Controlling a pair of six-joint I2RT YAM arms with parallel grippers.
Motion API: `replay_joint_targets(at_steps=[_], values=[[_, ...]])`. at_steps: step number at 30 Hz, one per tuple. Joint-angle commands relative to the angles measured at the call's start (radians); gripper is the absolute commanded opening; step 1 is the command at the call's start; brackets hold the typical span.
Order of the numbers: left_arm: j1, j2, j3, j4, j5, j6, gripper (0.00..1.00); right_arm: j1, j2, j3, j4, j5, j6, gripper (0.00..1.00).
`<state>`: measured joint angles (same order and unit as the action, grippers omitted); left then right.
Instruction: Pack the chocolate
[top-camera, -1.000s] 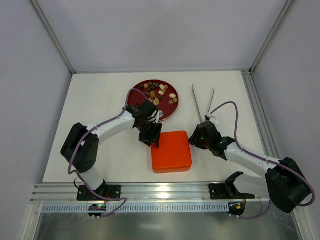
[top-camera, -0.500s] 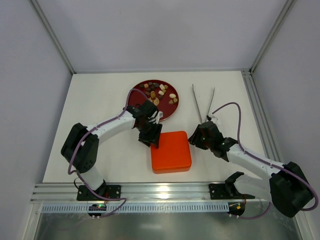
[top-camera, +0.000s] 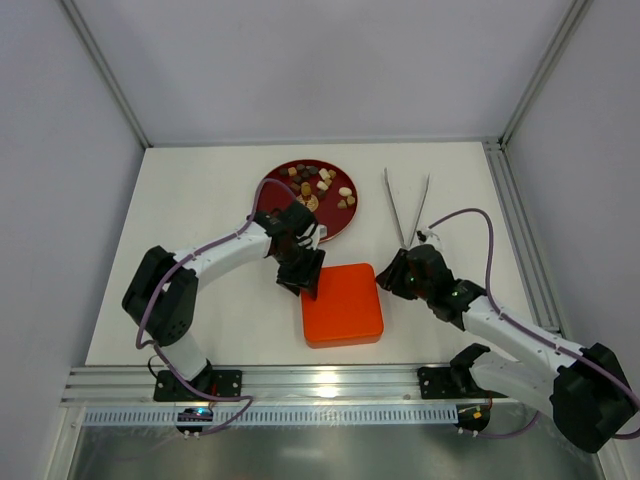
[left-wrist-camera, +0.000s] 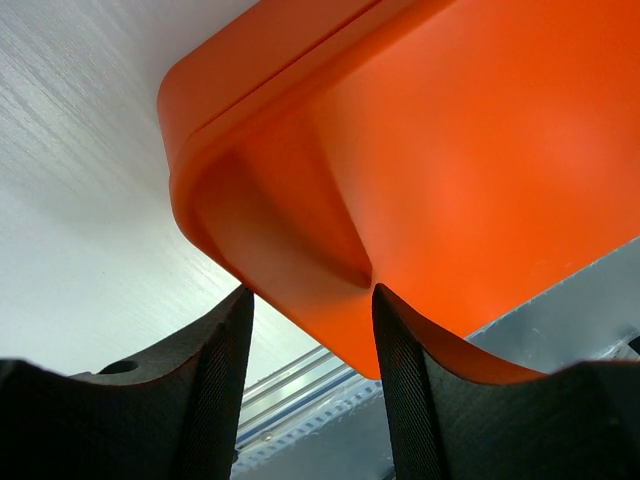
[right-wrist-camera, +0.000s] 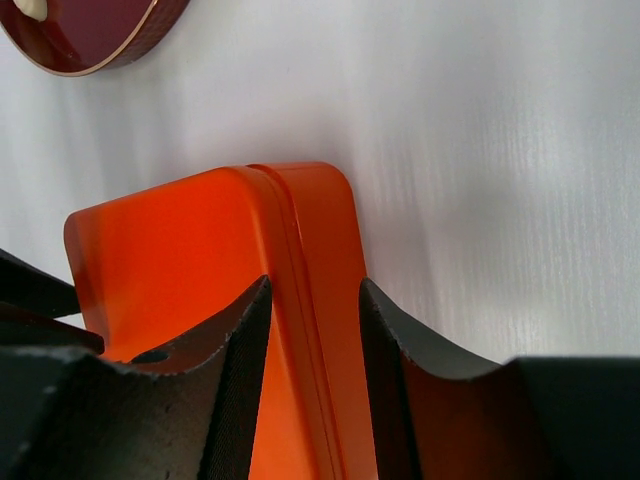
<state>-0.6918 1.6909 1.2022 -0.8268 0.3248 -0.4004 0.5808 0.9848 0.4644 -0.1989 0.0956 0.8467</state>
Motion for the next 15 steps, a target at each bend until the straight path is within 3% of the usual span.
replay_joint_targets(at_steps=[1,15], values=[[-0.008,-0.005,0.042,-0.005,0.026,0.021,0.51,0.011,-0.011,0.011,0.026,-0.02,0.011,0.43],[-0.008,0.061,0.109,-0.034,0.013,0.003,0.52,0.011,-0.009,0.016,0.015,0.003,-0.011,0.47]])
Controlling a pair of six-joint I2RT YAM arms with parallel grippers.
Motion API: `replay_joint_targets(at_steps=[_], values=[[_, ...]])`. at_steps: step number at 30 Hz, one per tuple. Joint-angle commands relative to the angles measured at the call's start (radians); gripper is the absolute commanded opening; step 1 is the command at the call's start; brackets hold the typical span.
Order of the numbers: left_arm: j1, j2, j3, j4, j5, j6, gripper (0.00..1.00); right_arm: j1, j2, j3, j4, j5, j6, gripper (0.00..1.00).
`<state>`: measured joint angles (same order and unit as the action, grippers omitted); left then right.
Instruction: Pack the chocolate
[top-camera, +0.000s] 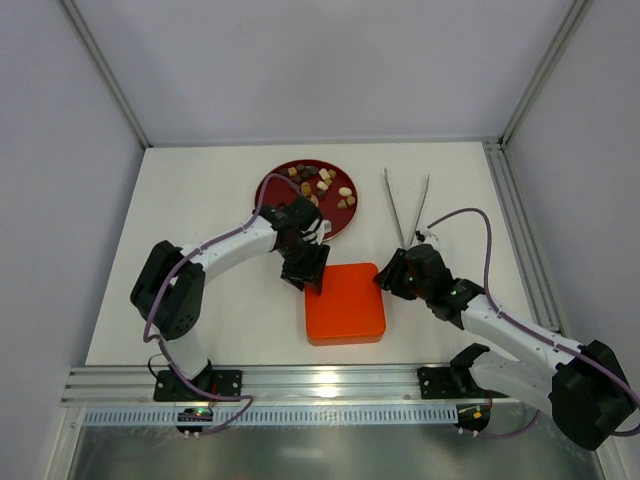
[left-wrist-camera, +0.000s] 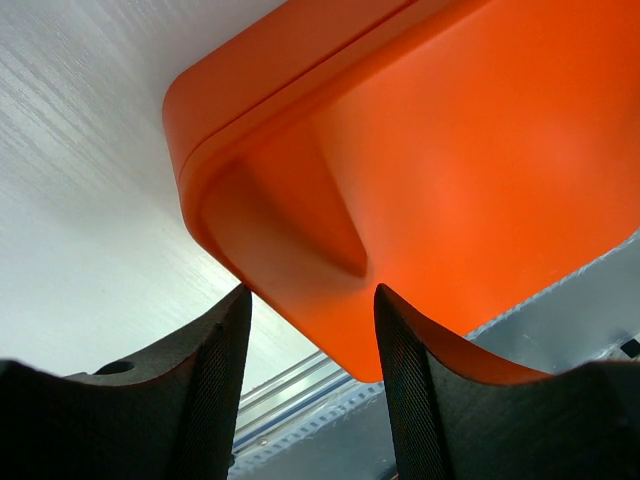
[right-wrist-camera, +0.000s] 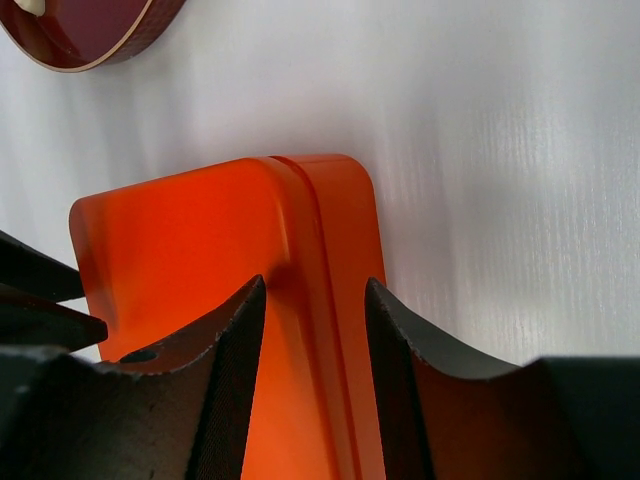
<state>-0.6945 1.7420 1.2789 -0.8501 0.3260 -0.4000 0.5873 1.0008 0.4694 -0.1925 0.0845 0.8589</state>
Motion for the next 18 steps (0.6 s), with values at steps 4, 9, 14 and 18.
replay_joint_targets(at_steps=[4,9,14,18], values=[[-0.005,0.021,0.033,-0.009,0.007,-0.005,0.52,0.005,-0.024,0.0,0.001,-0.003,-0.031,0.46],[-0.005,0.033,0.036,-0.009,-0.004,-0.014,0.52,0.005,-0.013,-0.049,0.037,-0.028,-0.017,0.43],[-0.003,0.039,0.007,0.006,-0.013,-0.023,0.52,0.005,-0.005,-0.133,0.093,-0.042,0.026,0.4],[-0.005,0.047,-0.026,0.031,-0.008,-0.036,0.53,0.003,-0.004,-0.175,0.116,-0.049,0.046,0.39]])
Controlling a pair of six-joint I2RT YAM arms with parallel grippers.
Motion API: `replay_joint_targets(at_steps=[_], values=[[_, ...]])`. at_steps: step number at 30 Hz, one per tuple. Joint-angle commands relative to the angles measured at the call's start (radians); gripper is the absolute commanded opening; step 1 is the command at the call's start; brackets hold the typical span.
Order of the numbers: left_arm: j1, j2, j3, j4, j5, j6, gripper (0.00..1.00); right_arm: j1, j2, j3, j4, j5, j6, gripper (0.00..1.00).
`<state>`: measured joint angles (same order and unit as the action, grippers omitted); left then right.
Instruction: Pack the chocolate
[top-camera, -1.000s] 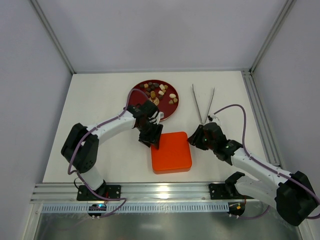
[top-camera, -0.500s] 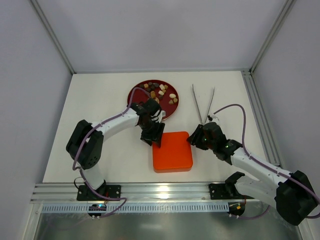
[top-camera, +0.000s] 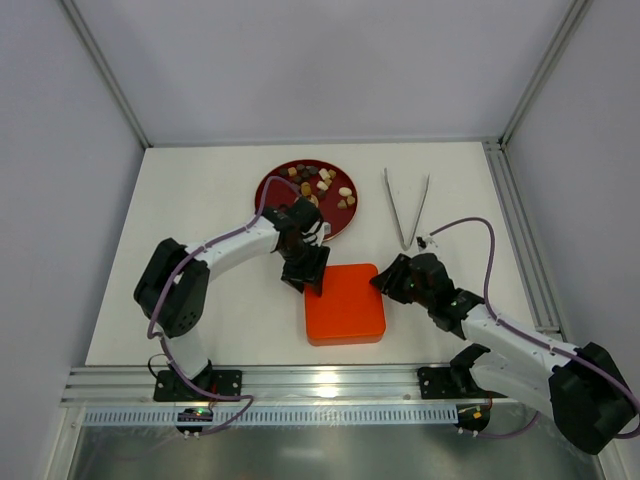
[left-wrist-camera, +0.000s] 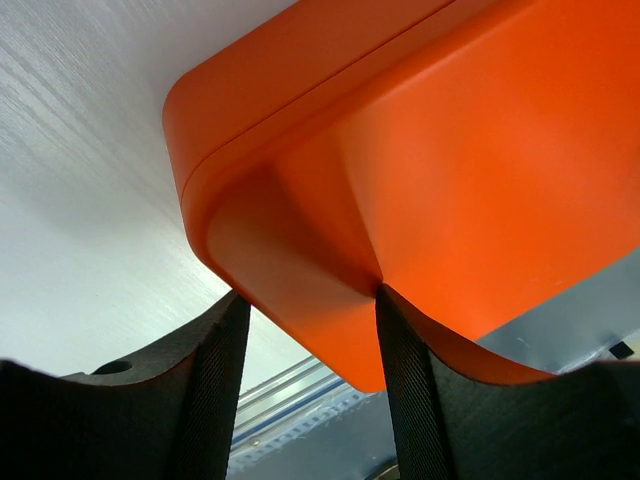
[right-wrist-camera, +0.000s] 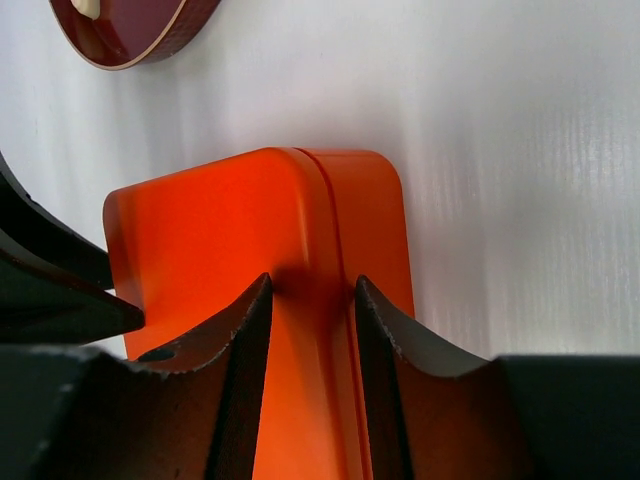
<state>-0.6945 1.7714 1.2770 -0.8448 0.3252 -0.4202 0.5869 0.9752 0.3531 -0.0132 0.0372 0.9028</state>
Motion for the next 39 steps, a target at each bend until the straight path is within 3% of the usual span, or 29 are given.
replay_joint_targets(at_steps=[1,15,25,28,32,39], values=[[-0.002,0.019,-0.03,0.038,-0.003,-0.02,0.53,0.001,0.026,-0.063,-0.061,-0.005,0.004,0.39],[-0.002,0.017,-0.149,0.124,-0.021,-0.051,0.52,-0.01,0.097,-0.103,-0.01,-0.025,0.016,0.34],[0.01,0.026,-0.194,0.145,-0.109,-0.052,0.52,-0.01,0.129,-0.157,0.104,-0.068,0.045,0.34],[0.026,0.036,-0.197,0.154,-0.106,-0.048,0.52,-0.01,0.108,-0.146,0.073,-0.066,0.021,0.39],[0.049,0.043,-0.189,0.154,-0.107,-0.04,0.52,-0.012,0.066,-0.109,0.019,-0.072,-0.022,0.54],[0.056,0.045,-0.16,0.141,-0.097,-0.034,0.52,-0.01,-0.004,-0.072,-0.109,-0.115,-0.061,0.6]])
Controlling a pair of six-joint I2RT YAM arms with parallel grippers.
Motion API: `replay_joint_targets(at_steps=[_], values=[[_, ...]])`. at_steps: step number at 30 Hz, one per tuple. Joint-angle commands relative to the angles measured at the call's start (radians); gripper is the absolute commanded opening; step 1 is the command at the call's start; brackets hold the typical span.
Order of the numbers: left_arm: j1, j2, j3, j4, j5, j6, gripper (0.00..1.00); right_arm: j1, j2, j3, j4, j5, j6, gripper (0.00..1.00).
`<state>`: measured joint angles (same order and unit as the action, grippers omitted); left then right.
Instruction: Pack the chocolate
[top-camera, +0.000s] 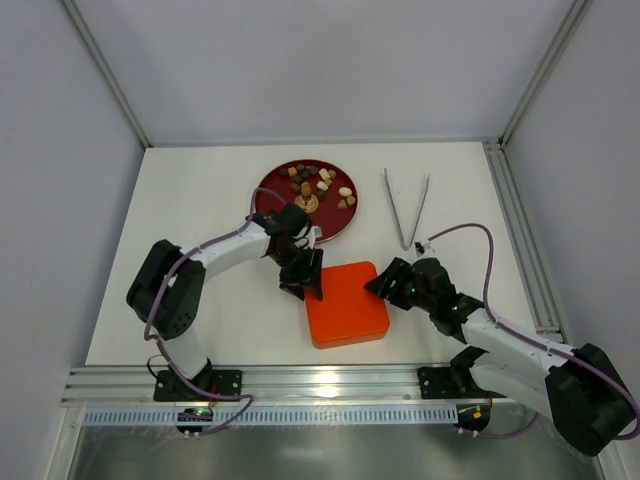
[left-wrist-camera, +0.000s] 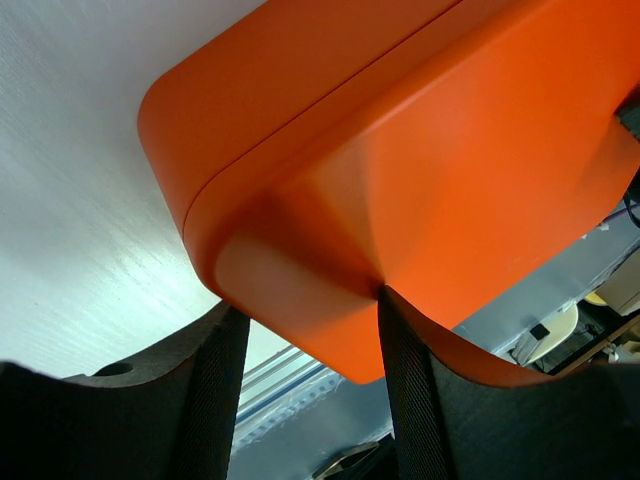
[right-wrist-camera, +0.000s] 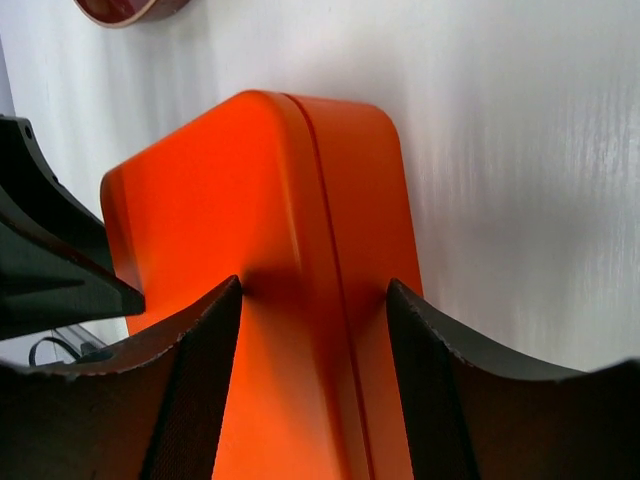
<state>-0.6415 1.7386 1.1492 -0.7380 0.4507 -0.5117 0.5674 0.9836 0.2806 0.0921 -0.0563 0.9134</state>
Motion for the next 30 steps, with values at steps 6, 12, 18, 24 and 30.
replay_joint_targets(at_steps=[6,12,18,24,30], values=[[0.003,0.088,-0.013,0.02,-0.222,0.059,0.52,-0.006,-0.132,0.025,-0.351,-0.056,-0.09,0.65],[0.003,0.084,-0.003,0.011,-0.224,0.062,0.52,-0.014,-0.227,0.002,-0.457,-0.091,-0.081,0.65],[0.003,0.079,-0.009,0.014,-0.221,0.062,0.52,-0.014,-0.307,-0.069,-0.471,-0.122,-0.033,0.56],[0.003,0.085,-0.009,0.015,-0.222,0.062,0.52,-0.012,-0.348,-0.126,-0.471,-0.128,0.011,0.44],[0.003,0.098,-0.016,0.022,-0.218,0.064,0.52,-0.009,-0.343,-0.167,-0.446,-0.131,0.027,0.36]])
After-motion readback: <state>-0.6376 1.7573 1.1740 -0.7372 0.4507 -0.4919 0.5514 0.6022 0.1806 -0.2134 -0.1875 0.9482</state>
